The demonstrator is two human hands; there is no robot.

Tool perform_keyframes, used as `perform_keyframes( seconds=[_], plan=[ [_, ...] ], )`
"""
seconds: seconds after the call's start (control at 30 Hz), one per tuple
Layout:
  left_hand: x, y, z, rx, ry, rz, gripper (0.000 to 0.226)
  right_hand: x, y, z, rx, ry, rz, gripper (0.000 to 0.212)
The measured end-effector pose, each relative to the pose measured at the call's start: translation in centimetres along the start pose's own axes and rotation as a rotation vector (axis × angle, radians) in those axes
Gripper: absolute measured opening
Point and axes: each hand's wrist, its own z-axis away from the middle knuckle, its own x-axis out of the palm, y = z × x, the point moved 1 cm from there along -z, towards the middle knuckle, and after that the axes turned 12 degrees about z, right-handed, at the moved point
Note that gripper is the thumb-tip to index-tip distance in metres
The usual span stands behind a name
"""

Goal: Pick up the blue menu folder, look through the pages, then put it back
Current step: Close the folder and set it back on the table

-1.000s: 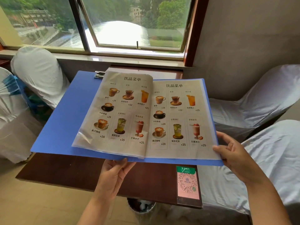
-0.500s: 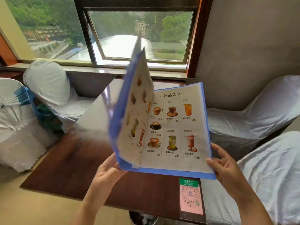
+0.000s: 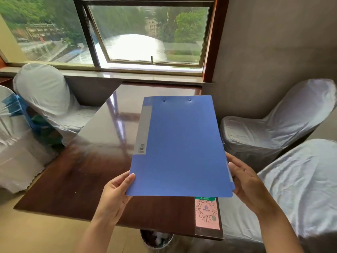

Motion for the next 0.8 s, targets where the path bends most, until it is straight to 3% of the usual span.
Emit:
perform_keyframes(
  seconds=[0.33, 0.5, 0.57, 0.7, 0.8],
  plan=[
    [-0.4, -1.1, 0.4, 0.111, 0.101, -0.014, 0.02, 0.4, 0.7, 1.1, 0.051, 0.145, 0.296, 0.038],
    [-1.1, -1.7, 0.4, 0.136, 0.112, -0.134, 0.025, 0.5, 1.8, 1.2, 0.08, 0.196, 0.393, 0.03],
    [-1.6, -1.2, 0.2, 0.075, 0.061, -0.192, 0.03, 0.6, 2.5, 1.2, 0.085, 0.239, 0.411, 0.023],
    [-3.2, -0.2, -0.9, -0.219, -0.105, -0.262, 0.03, 1.0, 4.5, 1.1, 0.109, 0.32, 0.514, 0.014],
    [-4.9, -0.9, -1.8, -0.283, -0.069, -0.34, 0.022, 2.5, 6.9, 0.8, 0.189, 0.311, 0.581, 0.008]
  ],
)
